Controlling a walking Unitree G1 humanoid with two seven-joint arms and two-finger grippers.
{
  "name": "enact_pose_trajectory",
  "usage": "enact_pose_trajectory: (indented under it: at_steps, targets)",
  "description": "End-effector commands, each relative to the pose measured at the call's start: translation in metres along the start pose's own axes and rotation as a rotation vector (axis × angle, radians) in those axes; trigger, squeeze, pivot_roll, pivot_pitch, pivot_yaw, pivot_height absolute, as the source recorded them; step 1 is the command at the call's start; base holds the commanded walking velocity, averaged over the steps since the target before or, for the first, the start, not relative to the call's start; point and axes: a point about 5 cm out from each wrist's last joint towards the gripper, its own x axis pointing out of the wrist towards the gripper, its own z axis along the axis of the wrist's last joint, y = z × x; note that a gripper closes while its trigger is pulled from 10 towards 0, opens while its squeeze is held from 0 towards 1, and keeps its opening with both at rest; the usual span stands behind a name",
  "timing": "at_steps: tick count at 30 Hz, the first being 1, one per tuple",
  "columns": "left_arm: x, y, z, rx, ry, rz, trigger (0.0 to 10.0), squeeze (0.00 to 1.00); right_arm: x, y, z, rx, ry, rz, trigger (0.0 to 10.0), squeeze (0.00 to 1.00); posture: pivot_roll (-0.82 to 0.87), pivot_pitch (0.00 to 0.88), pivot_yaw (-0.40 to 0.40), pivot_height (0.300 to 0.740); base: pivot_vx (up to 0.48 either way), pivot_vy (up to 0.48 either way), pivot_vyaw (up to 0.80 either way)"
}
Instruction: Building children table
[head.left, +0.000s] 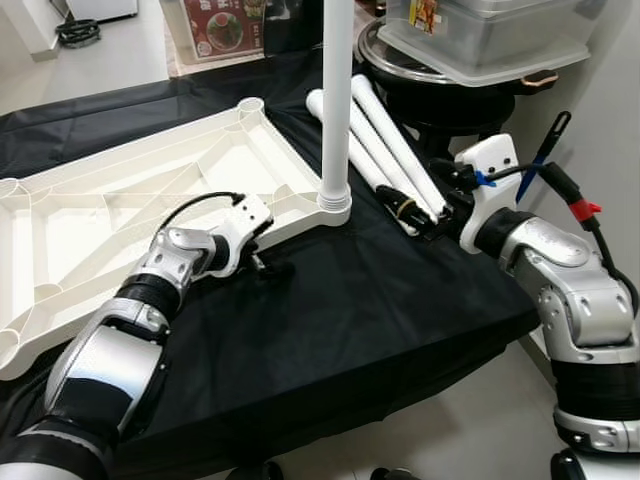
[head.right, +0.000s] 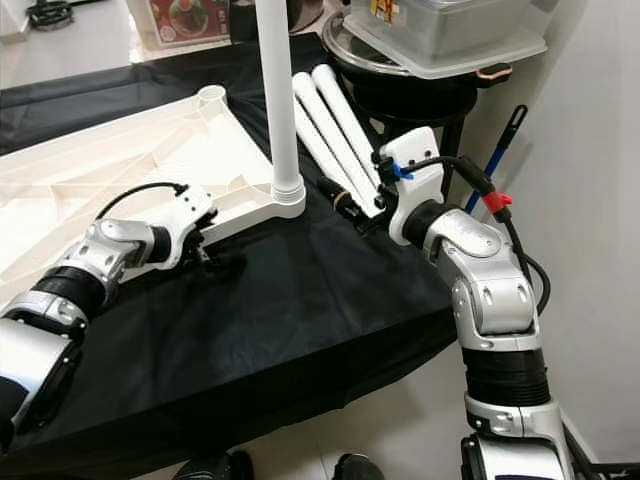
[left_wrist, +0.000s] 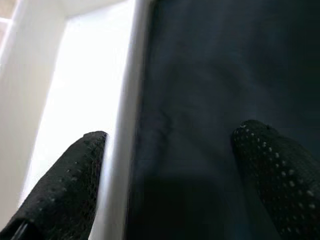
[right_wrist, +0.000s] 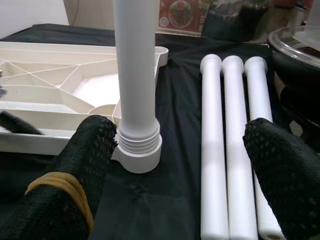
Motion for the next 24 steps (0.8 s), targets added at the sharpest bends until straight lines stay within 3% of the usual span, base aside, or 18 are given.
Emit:
enact_pose_trajectory:
  at_steps: [1, 3, 6, 11, 15, 18, 19, 21, 24]
  targets:
    - [-0.005, -0.009, -0.013, -0.018, 0.039, -0.140, 10.0, 0.00, -0.001, 0.001, 0.001, 0.009, -0.003, 0.010, 10.0, 0.00, -0.05, 0.169, 0.058, 0.740, 0.000, 0.000, 0.00]
    - [-0.022, -0.024, -0.016, 0.038, 0.049, -0.334, 10.0, 0.00, -0.001, -0.004, 0.003, 0.003, -0.004, 0.006, 10.0, 0.00, -0.04, 0.168, 0.052, 0.740, 0.000, 0.000, 0.00]
    - [-0.030, -0.036, -0.022, 0.069, 0.065, -0.398, 10.0, 0.00, -0.001, -0.007, 0.004, -0.002, -0.006, 0.000, 10.0, 0.00, -0.04, 0.169, 0.050, 0.740, 0.000, 0.000, 0.00]
    - [-0.031, -0.057, -0.027, 0.078, 0.038, -0.417, 10.0, 0.00, 0.002, -0.005, 0.005, 0.000, -0.010, 0.006, 10.0, 0.00, -0.03, 0.172, 0.043, 0.740, 0.000, 0.000, 0.00]
    - [-0.028, -0.061, -0.022, 0.078, -0.004, -0.398, 10.0, 0.00, 0.003, -0.001, 0.004, 0.011, -0.013, 0.026, 10.0, 0.00, -0.03, 0.172, 0.043, 0.740, 0.000, 0.000, 0.00]
    - [-0.029, -0.079, -0.004, 0.073, -0.094, -0.456, 10.0, 0.00, -0.003, 0.022, 0.011, 0.015, -0.072, 0.239, 10.0, 0.00, -0.03, 0.172, 0.042, 0.740, 0.000, 0.000, 0.00]
    - [-0.029, -0.079, -0.004, 0.073, -0.094, -0.456, 10.0, 0.00, -0.003, 0.022, 0.011, 0.015, -0.072, 0.239, 10.0, 0.00, -0.03, 0.172, 0.042, 0.740, 0.000, 0.000, 0.00]
    - [-0.033, -0.088, 0.004, 0.075, -0.123, -0.491, 10.0, 0.00, -0.012, 0.031, 0.013, 0.015, -0.078, 0.373, 10.0, 0.00, -0.03, 0.175, 0.042, 0.740, 0.000, 0.000, 0.00]
    - [-0.036, -0.094, 0.008, 0.100, -0.143, -0.476, 10.0, 0.00, -0.023, 0.017, 0.013, -0.036, -0.038, 0.414, 10.0, 0.00, -0.02, 0.176, 0.036, 0.740, 0.000, 0.000, 0.00]
